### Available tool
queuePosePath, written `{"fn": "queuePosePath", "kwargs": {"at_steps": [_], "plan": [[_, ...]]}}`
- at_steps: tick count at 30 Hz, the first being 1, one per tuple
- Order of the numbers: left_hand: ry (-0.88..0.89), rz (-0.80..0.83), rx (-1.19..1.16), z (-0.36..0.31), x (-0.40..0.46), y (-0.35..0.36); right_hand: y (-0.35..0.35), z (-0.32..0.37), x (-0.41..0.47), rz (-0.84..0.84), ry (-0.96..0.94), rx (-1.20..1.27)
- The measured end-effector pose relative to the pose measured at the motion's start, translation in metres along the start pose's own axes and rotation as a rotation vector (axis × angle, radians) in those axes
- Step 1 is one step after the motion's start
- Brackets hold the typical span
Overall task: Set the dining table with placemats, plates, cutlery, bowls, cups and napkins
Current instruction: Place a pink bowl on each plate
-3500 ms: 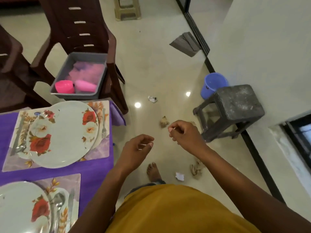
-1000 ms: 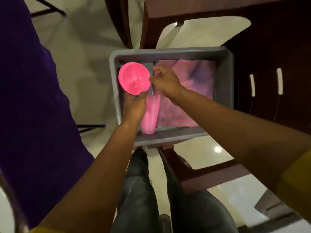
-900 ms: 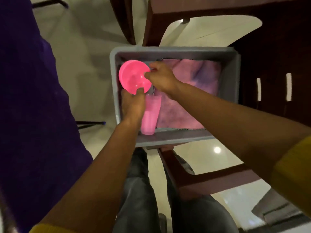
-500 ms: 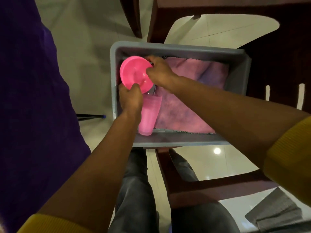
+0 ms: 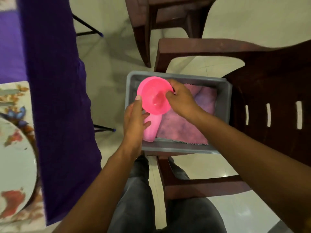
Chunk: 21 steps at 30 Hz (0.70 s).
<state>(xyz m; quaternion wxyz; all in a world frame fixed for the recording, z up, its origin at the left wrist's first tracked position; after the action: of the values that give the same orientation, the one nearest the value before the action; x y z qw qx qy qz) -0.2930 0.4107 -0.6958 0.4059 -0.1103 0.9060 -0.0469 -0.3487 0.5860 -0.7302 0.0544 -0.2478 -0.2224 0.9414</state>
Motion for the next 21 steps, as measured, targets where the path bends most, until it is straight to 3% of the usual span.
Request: {"fn": "queuePosePath", "kwargs": {"at_steps": [7,13,17,21], "plan": [[0.013,-0.050,0.052,-0.030,-0.067,-0.076,-0.011,0.059,-0.086,0.261,-0.014,0.035],[0.080,0.184,-0.066,-0.042,-0.107,-0.128,0.018,0.110,-0.156,0.534,0.107,0.212],[0.121,0.288,-0.109,-0.041,-0.125,-0.169,0.049,0.148,-0.187,0.605,0.008,0.012],[0.067,0.250,-0.278,-0.029,-0.136,-0.221,0.086,0.185,-0.215,0.627,-0.092,-0.112]]}}
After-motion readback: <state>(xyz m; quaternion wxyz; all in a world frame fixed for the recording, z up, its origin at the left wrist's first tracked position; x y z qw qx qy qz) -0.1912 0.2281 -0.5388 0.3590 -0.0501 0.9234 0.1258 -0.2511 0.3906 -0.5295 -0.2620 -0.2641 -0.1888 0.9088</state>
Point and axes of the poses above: each hand's wrist, its own x-axis towards the middle knuckle, its own y-axis out of the palm, z = x × y, the point moved 8 cm from there along x, towards the middle knuckle, and after that the axes turned 7 degrees about -z, right-handed, at the moved point
